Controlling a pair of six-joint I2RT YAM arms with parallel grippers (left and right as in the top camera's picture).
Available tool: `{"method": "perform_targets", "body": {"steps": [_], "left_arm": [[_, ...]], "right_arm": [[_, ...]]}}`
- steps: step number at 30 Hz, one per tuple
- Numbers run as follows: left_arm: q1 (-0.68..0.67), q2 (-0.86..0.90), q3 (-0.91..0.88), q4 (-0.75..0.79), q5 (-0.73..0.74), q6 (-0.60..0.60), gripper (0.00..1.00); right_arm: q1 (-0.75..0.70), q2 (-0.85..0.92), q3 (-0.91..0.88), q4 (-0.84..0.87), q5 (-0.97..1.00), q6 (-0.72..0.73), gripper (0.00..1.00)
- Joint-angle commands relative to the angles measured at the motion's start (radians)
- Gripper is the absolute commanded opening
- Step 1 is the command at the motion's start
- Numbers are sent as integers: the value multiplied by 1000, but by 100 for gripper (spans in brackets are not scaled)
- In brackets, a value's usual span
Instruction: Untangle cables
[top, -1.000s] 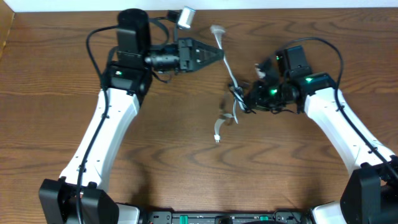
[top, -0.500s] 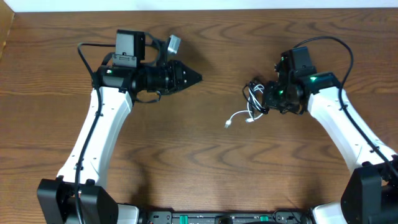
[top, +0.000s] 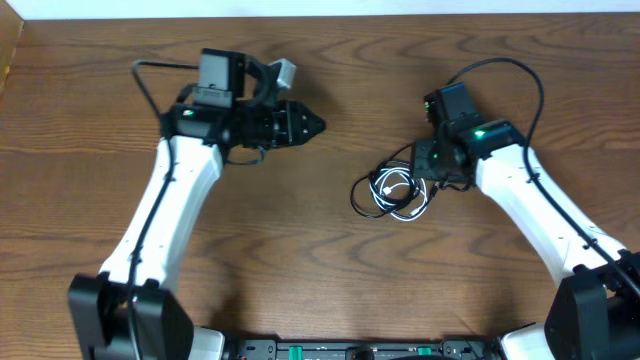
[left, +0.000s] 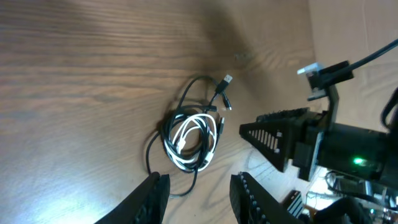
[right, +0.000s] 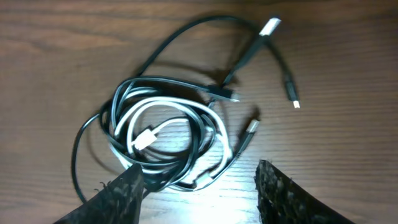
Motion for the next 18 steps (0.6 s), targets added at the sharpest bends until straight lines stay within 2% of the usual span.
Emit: {"method": "perform_targets", "body": {"steps": [1,6,8,10,18], "left_arm": [[-89,103,1,56,-10,20,37],[-195,227,1,152,-63,3,37],[-240,288,1,157,-187,-72,37],[-256,315,1,158,-228,-130,37],[-300,399,1,166,-249,-346,37]], "right_arm": [[-74,5,4,-3,-58,-8,52],[-143,5,4,-12,-122,-39,52],[-158,5,4,-25,-121,-47,52],[-159,5,4,-31,-120,-56,51],[-159,5,4,-45,-120,-76,52]]}}
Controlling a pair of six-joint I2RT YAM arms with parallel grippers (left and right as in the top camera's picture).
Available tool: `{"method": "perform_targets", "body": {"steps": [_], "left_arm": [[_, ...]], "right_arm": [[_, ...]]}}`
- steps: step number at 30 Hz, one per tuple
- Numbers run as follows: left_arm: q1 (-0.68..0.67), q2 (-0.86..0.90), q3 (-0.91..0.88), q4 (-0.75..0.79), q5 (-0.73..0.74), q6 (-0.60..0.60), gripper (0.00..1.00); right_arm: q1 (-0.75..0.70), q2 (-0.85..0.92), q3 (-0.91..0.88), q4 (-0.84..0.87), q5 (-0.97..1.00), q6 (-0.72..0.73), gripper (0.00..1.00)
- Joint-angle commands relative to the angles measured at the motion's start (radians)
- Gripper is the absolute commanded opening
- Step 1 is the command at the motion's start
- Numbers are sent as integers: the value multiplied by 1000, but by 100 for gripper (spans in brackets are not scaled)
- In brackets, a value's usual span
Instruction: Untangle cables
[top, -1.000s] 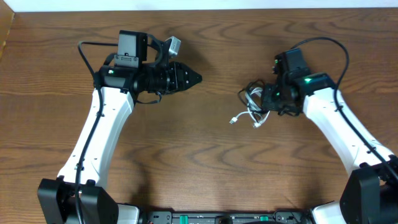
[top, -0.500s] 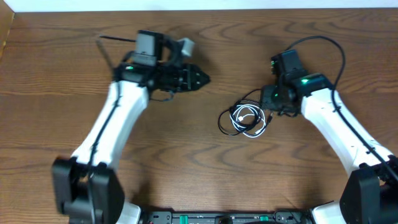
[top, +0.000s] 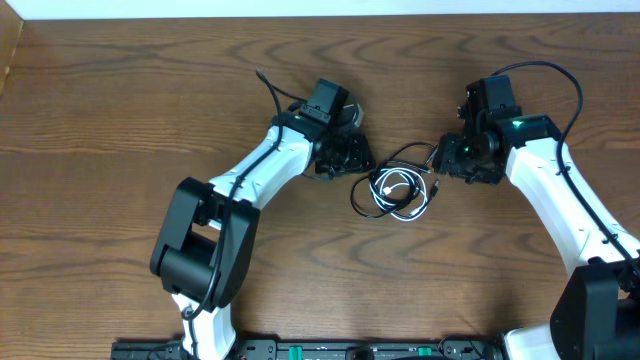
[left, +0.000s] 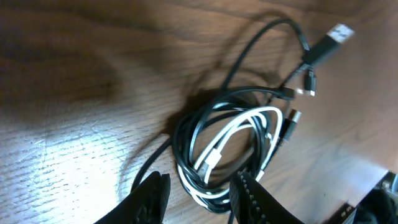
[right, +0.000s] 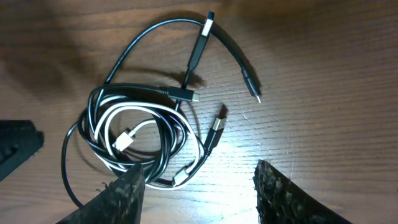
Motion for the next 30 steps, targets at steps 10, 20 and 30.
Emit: {"method": "perform_targets", "body": {"steps": [10,20,30], "left_arm": [[-67,78,0,-3,-44,-175,36],[-83,111,0,-24,-135,-209,25],[-84,108,0,-16,-151,-147,8]], "right_arm": [[-4,5,4,-18,-10,-32,52],[-3,5,4,-33,-10,-36,52],[0,5,4,-15,-106,-117,50]]}}
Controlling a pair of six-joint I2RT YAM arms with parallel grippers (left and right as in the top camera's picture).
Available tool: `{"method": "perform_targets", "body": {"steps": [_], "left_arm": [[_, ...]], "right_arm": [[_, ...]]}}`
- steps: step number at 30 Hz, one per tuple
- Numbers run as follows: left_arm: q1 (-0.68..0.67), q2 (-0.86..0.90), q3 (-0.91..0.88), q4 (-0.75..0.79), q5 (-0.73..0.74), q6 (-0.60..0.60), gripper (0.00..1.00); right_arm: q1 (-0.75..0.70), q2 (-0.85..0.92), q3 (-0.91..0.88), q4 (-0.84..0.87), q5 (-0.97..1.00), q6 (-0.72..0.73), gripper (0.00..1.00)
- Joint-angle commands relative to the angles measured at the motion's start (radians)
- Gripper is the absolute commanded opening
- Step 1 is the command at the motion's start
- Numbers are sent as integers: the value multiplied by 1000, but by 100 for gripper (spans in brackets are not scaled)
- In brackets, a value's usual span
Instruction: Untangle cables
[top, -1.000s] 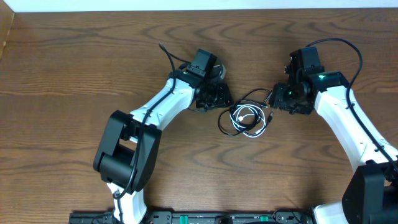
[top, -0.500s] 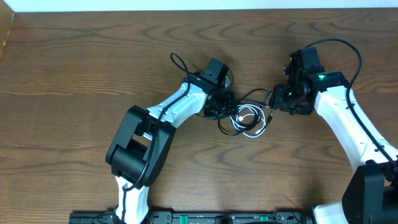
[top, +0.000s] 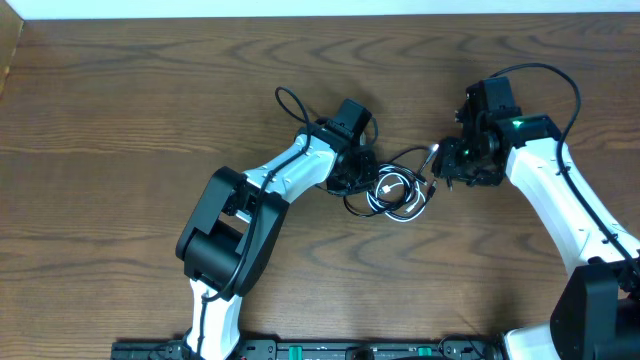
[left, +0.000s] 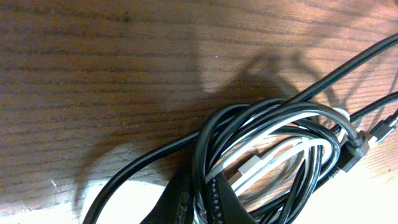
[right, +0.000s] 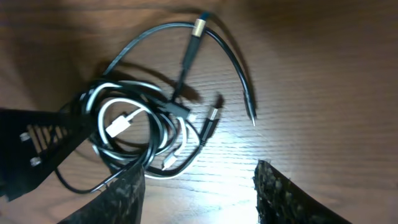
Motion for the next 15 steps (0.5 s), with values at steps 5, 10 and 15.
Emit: {"method": "perform_targets", "body": {"steps": [5,10,15], "left_arm": [[5,-79,4,3,38,254,8],[6,-237,4,0,114,405,7],[7,-369,4,-5,230,485,8]], "right_arm": [[0,-3,14,46,-298,-177,49],[0,-9,42,50,-409,-213,50],[0,-9,43,80,-456,-217,51]]}}
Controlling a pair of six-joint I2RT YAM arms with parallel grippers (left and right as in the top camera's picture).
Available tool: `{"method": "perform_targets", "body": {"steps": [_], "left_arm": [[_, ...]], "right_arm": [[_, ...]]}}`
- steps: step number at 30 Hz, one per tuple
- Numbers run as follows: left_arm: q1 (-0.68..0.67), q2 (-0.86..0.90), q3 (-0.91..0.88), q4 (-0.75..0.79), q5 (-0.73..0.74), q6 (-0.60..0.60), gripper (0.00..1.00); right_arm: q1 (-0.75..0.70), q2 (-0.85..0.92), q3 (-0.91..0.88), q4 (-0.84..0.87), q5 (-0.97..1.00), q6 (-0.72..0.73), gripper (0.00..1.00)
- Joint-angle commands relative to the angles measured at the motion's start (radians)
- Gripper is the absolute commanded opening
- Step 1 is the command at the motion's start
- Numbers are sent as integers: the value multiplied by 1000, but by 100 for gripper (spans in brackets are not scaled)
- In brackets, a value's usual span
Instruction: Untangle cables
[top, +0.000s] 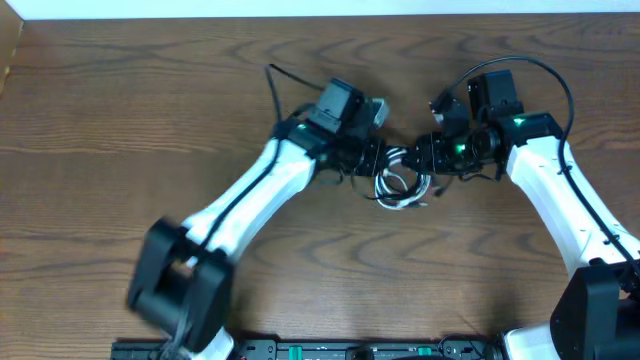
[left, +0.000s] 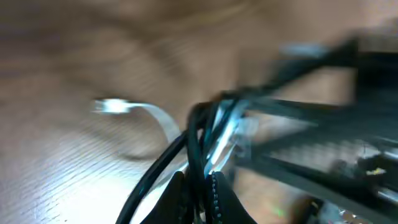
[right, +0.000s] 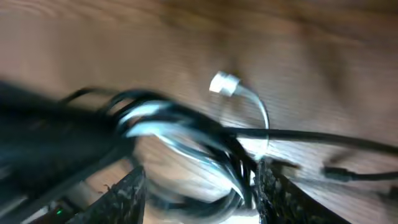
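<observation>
The tangled cable bundle (top: 402, 187), black and white loops, hangs between both grippers above the wooden table (top: 300, 280). My left gripper (top: 384, 158) comes in from the left and is shut on several black strands of the cable bundle (left: 205, 134), pinched between its fingertips (left: 219, 190). My right gripper (top: 426, 157) faces it from the right and stands open, with loops of the cable bundle (right: 180, 124) lying between its spread fingers (right: 277, 186). A white plug (right: 224, 83) sticks out of the tangle. Both wrist views are blurred.
Bare wood lies all around the two arms. The table's far edge (top: 320, 14) runs along the top of the overhead view, and the black arm bases sit at the near edge.
My left gripper, still shut on the black strands, now holds the bundle raised and further right. My right gripper has closed in, and loops of the bundle now lie between its open fingers.
At first both grippers stood open, the left far from the coil lying flat on the table. The left then hovered open beside the coil, and later was shut on black strands. Now the coil is held up between both grippers.
</observation>
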Motion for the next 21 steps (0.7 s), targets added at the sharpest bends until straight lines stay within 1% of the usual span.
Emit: {"method": "perform_targets", "body": {"steps": [1,4,7,13,15,17,21], "left_arm": [[4,-98,5,-6,137,104,7],[5,-120,5,-2,205,107,8],[13,-125,5,10,319,111,7],[63,-125,5,81,632,111,7],[86,-125,5,131,752,110,8],[109,-125,5,188,850,85,7],[144,-125,5,293,950,-1,7]], "right_arm": [[0,-8,22,18,-80,-33,51],[0,-8,22,31,-70,-32,51],[0,-8,22,44,-39,-21,51],[0,-8,10,46,248,228,50],[-1,-7,0,47,300,264,50],[-1,-7,-7,46,321,268,50],[-1,-7,-32,46,334,269,49]]}}
